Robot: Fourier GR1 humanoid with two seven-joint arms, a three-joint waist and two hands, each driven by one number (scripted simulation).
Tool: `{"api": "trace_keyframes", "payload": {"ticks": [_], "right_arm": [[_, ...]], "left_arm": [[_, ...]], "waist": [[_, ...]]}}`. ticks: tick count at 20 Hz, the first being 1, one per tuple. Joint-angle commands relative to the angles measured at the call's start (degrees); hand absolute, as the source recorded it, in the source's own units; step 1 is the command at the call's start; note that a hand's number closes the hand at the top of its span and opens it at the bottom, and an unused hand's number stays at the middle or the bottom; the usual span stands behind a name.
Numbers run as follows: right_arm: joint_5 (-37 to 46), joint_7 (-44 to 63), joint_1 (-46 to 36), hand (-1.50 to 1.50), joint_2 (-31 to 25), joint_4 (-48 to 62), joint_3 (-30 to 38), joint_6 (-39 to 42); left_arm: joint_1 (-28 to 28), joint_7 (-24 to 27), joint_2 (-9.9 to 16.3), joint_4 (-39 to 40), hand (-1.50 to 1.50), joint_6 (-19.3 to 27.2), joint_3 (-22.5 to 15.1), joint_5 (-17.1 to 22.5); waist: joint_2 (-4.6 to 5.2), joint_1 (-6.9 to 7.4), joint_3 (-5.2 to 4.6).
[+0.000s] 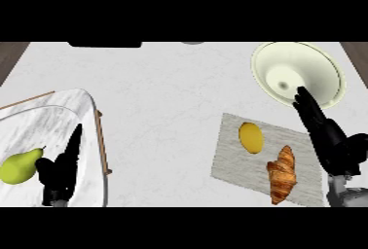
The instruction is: Pick the croissant from the placemat and place it in the bowl
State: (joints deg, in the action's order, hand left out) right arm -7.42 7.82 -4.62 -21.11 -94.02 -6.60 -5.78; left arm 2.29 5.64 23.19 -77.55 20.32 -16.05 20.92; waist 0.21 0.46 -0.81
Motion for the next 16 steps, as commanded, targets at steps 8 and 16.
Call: {"api": "trace_keyframes", "payload": {"ticks": [8, 16], "right_arm": [[22.8, 8.1, 9.0, -1.50, -21.5, -1.9, 7.2, -3.9], [40.6, 14.6, 30.9, -1.50, -3.5, -24.7, -1.3, -25.9]], "left_arm": [[2.4, -0.2, 9.2, -12.1, 0.00, 3.5, 5.3, -1.2], [0.6, -3.6, 10.4, -14.9, 0.00, 4.2, 6.2, -1.6]], "waist": [[-0.46, -7.62, -0.39], [-1.19, -5.55, 0.57]]}}
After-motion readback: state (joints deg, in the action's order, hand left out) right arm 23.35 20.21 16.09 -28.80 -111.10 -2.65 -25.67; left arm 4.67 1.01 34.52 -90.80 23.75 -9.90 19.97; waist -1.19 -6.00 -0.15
